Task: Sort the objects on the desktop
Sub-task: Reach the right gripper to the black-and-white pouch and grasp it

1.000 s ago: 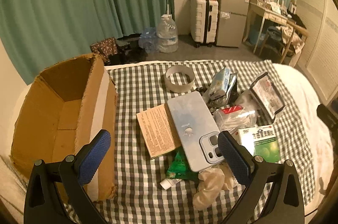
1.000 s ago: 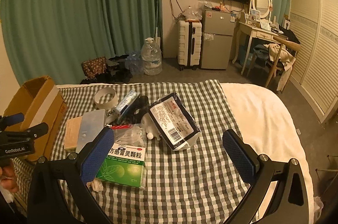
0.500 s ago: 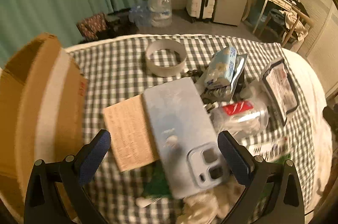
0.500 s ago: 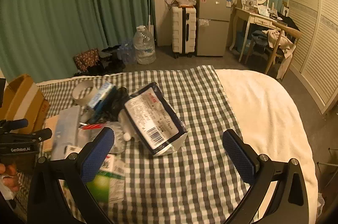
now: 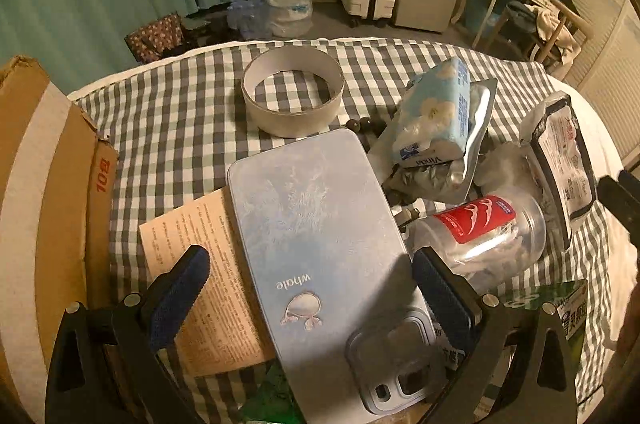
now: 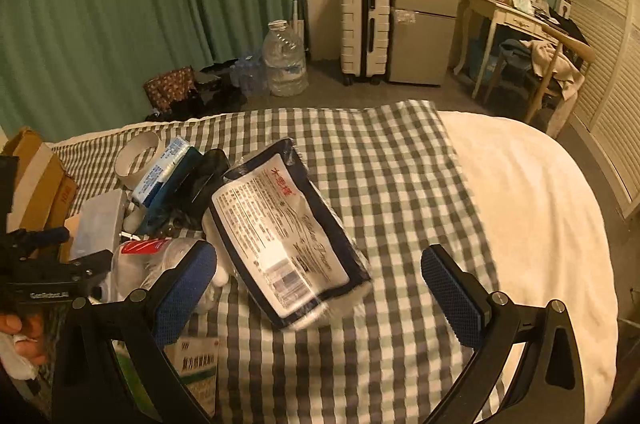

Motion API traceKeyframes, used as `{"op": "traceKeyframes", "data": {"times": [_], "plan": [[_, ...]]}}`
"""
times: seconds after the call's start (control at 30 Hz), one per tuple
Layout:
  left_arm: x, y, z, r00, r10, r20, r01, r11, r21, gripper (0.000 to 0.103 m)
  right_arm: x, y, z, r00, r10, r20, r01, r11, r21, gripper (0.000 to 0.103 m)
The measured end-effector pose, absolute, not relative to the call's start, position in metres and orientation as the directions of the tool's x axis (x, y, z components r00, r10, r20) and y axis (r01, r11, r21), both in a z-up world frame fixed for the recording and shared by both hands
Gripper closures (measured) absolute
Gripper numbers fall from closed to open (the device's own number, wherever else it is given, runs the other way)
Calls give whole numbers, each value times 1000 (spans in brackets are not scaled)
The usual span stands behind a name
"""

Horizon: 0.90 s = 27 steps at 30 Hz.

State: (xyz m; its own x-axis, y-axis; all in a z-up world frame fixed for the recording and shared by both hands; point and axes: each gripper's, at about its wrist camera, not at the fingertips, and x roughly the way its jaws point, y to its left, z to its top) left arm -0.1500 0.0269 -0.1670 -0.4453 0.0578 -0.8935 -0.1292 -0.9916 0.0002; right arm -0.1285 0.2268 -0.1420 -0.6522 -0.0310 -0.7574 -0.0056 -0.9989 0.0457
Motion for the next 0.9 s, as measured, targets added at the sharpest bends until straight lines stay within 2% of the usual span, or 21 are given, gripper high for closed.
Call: {"op": "traceKeyframes", "data": {"times": [0.13, 0.43, 0.8, 0.83, 0.87, 0.9], "plan": [[-154, 24, -178, -425, 112, -899, -134, -989, -60, 0, -143, 222, -152, -641, -63, -765, 24, -998, 62, 0], [-155, 26, -178, -433, 97, -896, -126, -991, -46, 0, -156, 216, -168, -644, -29, -764, 48, -999, -3, 0], [-147, 41, -184, -382, 112, -917, -190, -981, -41, 0, -161, 209, -188, -596, -86, -799, 95, -995, 36, 0], [-144, 42, -185, -382, 119, -917, -200, -979, -44, 0, -160, 207, -190, -583, -104, -805, 114, -992, 46, 8], [-141, 47, -186, -379, 119, -918, -222, -974, -35, 0, -157, 203, -192, -576, -120, -808, 131, -990, 53, 28], [-138, 52, -187, -382, 107, -918, -245, -970, -12, 0, -154, 197, -193, -565, -136, -814, 156, -986, 57, 39]]}}
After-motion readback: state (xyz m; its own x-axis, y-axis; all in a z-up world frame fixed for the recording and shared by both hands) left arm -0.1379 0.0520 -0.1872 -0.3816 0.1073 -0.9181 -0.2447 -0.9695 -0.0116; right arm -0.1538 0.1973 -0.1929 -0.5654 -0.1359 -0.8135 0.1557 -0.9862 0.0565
